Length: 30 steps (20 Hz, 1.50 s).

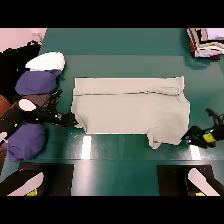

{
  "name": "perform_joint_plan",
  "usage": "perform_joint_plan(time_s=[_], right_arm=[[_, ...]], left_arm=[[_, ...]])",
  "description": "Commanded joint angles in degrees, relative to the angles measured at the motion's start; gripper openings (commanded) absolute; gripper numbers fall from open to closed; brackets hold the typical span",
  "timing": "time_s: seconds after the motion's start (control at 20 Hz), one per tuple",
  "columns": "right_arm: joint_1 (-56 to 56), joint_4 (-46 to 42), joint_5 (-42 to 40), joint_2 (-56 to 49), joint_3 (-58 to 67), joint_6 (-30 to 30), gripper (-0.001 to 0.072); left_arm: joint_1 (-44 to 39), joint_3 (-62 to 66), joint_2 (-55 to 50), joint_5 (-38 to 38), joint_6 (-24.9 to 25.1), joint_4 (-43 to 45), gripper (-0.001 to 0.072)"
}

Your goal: Fold the shirts.

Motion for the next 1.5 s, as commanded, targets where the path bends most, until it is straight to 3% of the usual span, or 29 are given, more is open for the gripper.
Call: perform_joint_plan(time_s=[0.0,0.1,0.15,0.2,0.35,0.55,0.7,0.85,1.1,1.3,1.45], right_arm=[[-0.4,5.3,-5.7,1.4,-6.3,-1.6,0.0430],[-0.4,5.5,-7.1,1.0,-6.4,-2.2,0.0425],[-0.4,5.6,-7.3,1.1,-6.3,-3.2,0.0243],[-0.4,5.5,-7.0,1.6,-5.9,-4.4,0.0108],[-0.4,5.0,-6.2,6.1,-3.4,-4.8,0.0015],[-0.4,4.9,-1.3,15.0,1.4,-4.5,0.0014],[-0.4,0.7,8.5,21.8,5.4,-4.4,0.0014],[-0.4,-4.7,11.6,26.9,12.2,1.1,0.0013],[3.4,0.0,7.8,18.2,23.2,1.1,0.0013],[15.1,-1.2,-2.2,2.6,30.1,0.9,0.0013],[19.9,-1.0,-6.9,-10.9,38.7,1.4,0.0013]], left_arm=[[-0.2,0.2,0.0,0.5,0.0,0.2,0.0026],[-0.2,0.2,0.0,1.2,0.0,0.4,0.0026],[-0.2,0.3,0.0,1.2,0.0,1.2,0.0026],[-0.2,0.3,0.0,1.0,0.0,2.3,0.0026],[-0.2,0.3,0.9,-2.0,-1.0,6.0,0.0025],[-0.2,0.3,10.4,-6.1,-6.2,12.3,0.0024],[-0.2,0.3,19.9,-16.6,-7.3,14.6,0.0025],[-0.2,1.9,26.0,-22.1,-9.4,14.7,0.0026],[-0.2,9.1,22.6,-10.6,-9.5,14.7,0.0026],[-0.2,12.1,11.1,-0.2,-9.4,14.7,0.0026],[-0.2,18.4,-0.2,2.1,-9.1,14.7,0.0026]])
